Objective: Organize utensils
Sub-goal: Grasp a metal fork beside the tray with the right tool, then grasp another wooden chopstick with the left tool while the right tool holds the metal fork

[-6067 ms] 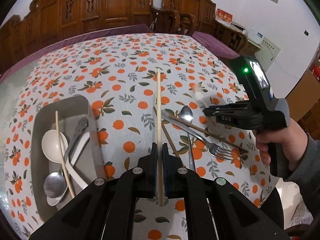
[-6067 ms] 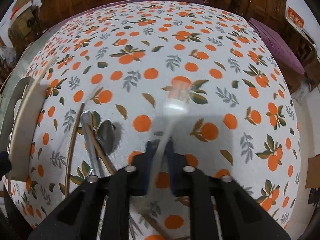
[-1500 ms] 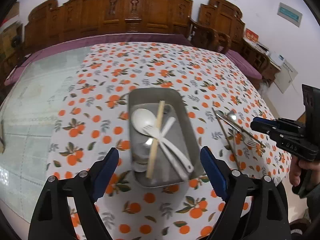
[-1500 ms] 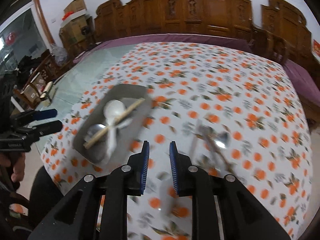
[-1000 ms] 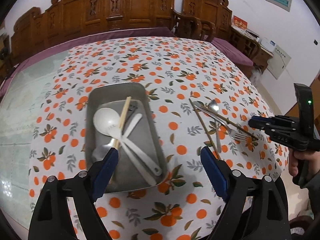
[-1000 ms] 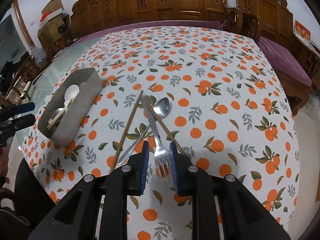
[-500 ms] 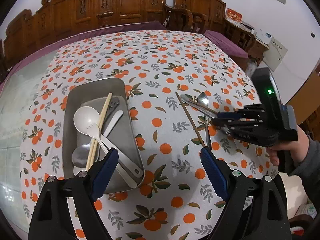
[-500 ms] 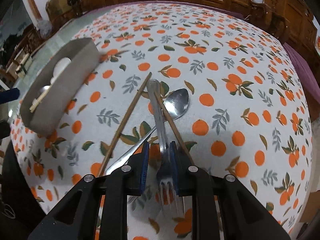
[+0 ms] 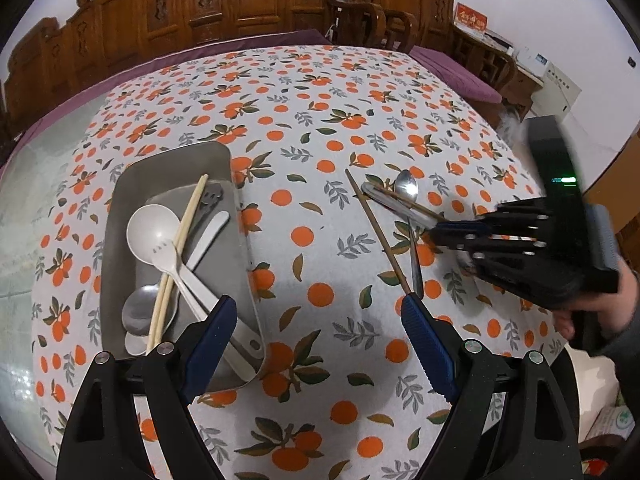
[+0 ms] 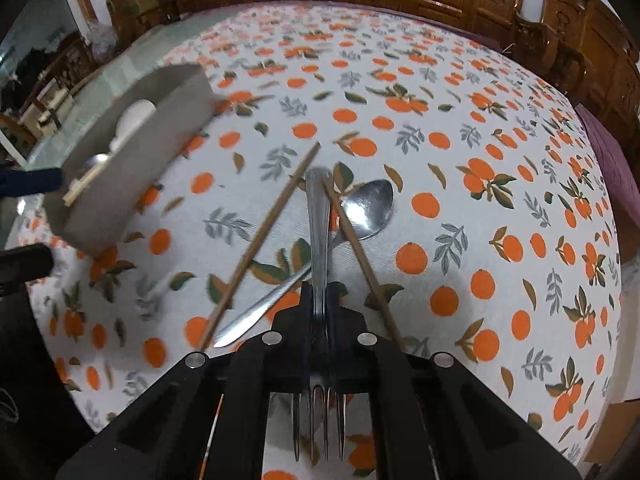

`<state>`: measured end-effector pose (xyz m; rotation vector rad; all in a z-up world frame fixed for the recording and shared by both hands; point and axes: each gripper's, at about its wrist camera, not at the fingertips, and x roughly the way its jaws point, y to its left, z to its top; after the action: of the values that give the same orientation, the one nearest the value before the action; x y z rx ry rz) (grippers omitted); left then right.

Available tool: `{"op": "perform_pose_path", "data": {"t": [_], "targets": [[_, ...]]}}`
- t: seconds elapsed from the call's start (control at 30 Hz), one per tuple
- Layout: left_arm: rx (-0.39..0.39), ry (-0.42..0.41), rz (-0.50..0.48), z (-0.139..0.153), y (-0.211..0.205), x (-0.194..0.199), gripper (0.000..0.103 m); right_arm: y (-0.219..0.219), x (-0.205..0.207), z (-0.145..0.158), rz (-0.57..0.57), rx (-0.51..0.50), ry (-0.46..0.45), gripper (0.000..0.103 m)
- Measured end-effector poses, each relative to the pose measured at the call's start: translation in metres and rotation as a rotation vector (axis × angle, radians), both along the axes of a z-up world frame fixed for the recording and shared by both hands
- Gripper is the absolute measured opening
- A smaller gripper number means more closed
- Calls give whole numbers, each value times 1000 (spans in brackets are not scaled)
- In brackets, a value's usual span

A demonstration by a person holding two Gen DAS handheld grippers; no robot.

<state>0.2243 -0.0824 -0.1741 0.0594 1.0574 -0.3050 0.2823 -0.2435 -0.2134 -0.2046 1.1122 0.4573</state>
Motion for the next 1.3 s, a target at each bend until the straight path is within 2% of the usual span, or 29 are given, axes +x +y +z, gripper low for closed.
{"op": "perform_pose_path", "data": {"t": [0.33, 0.77, 0.83, 0.9, 1.07, 1.17, 1.3], "targets": [[35, 40, -4, -24, -35, 14, 81, -31, -24, 30, -25, 66, -57, 8], [80, 66, 15, -53, -70, 36, 80, -62, -49, 4, -57, 42, -24, 8], [87, 66, 7, -56, -76, 37, 71, -63, -51, 2, -56, 41, -23, 8], [100, 77, -2, -60, -80, 38, 54, -62, -53, -1, -54, 39, -19, 8], [117, 63, -24, -65, -86, 36, 35, -57, -57, -11, -47, 36, -3, 8], [108, 63, -24, -64, -84, 38, 8, -55, -57, -14, -48, 32, 3, 8], [85, 74, -23, -62, -77, 39, 4, -52, -55, -17, -46, 20, -1, 8]]}}
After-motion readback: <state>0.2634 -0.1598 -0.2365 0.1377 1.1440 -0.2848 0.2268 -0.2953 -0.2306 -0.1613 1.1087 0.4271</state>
